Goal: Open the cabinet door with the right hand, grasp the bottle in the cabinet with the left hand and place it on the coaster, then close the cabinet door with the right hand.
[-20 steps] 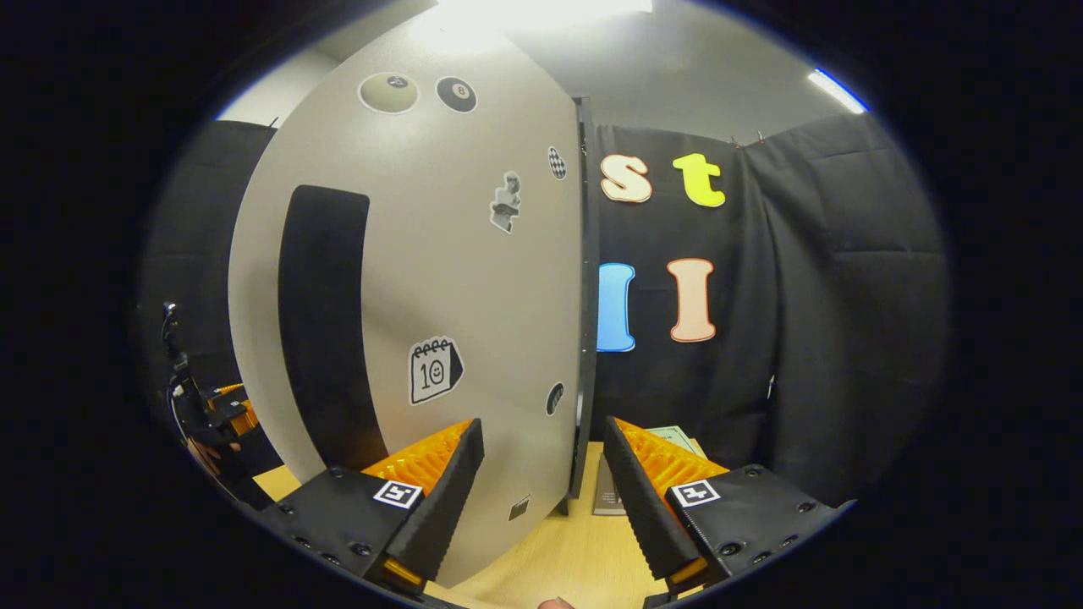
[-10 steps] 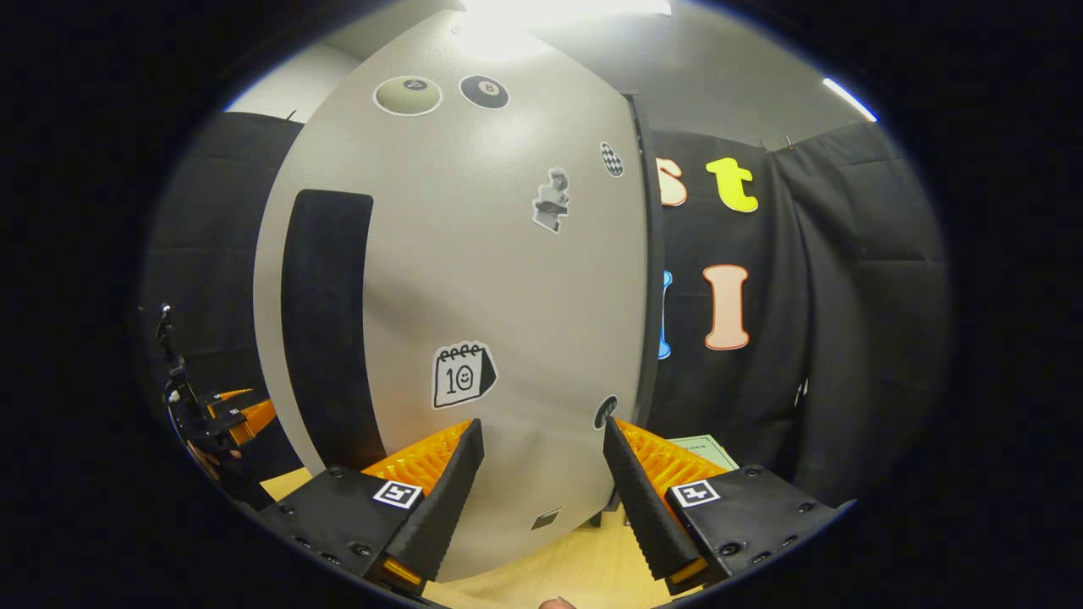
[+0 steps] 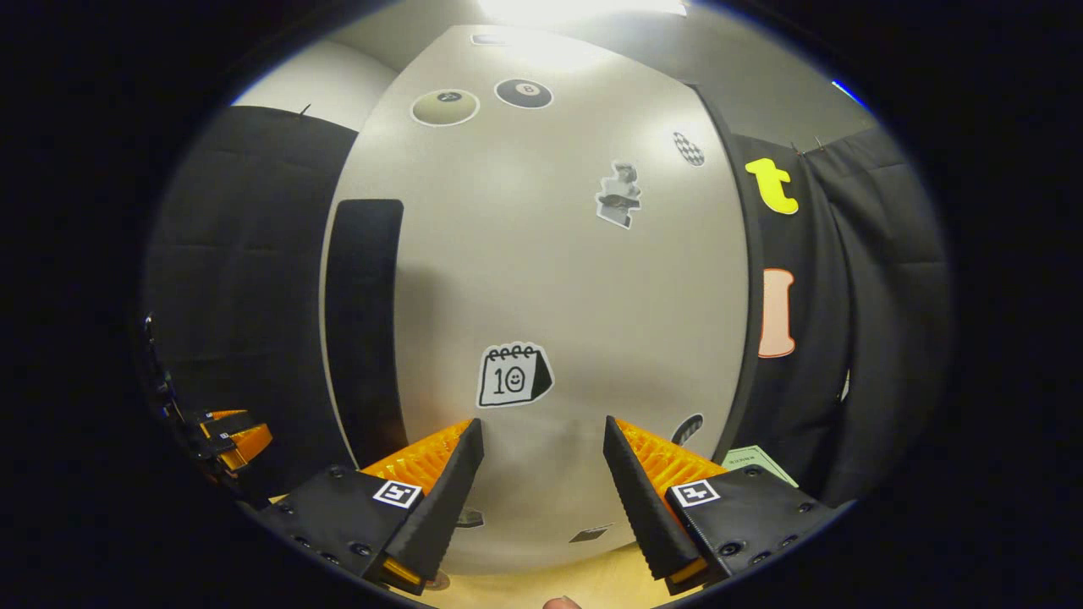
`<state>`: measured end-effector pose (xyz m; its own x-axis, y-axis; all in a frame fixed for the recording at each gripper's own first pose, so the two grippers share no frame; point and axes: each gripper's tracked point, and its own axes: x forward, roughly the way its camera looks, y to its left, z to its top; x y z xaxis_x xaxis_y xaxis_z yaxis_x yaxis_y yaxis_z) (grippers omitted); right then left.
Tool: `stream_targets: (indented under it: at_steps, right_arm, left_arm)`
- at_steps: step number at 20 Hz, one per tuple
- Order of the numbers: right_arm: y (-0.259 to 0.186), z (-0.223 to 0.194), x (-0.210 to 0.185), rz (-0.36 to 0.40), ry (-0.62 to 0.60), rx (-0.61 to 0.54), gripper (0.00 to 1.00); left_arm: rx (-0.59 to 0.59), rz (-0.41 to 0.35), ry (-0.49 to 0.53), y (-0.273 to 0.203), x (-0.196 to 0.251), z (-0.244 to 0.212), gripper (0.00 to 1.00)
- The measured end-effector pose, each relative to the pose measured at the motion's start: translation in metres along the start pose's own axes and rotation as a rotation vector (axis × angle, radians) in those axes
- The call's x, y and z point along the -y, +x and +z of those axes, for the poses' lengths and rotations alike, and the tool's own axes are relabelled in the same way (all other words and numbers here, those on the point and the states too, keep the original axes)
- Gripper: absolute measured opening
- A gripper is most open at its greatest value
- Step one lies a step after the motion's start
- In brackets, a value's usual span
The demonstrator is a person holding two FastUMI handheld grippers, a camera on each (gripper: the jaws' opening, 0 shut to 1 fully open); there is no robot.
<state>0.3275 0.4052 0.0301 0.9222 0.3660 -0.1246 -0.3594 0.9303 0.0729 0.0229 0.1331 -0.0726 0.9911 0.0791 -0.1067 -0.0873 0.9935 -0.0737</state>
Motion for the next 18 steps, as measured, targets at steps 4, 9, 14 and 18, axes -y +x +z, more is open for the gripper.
stream_targets:
  at_steps: [4, 9, 14, 18]
  right_arm:
    - [0.01, 0.001, -0.003, -0.029, 0.027, 0.003, 0.89]
    - [0.02, 0.001, -0.005, -0.065, 0.063, 0.011, 0.89]
    - [0.023, 0.0, -0.007, -0.081, 0.078, 0.013, 0.89]
    - [0.019, 0.01, -0.003, -0.07, 0.102, 0.043, 0.96]
  left_arm:
    - [0.018, -0.005, 0.024, -0.007, -0.013, 0.007, 0.67]
    - [0.011, -0.024, 0.038, -0.008, -0.014, 0.007, 0.65]
    - [0.02, -0.048, 0.043, -0.014, -0.002, 0.01, 0.67]
    - [0.016, -0.048, 0.038, -0.021, 0.021, 0.014, 0.65]
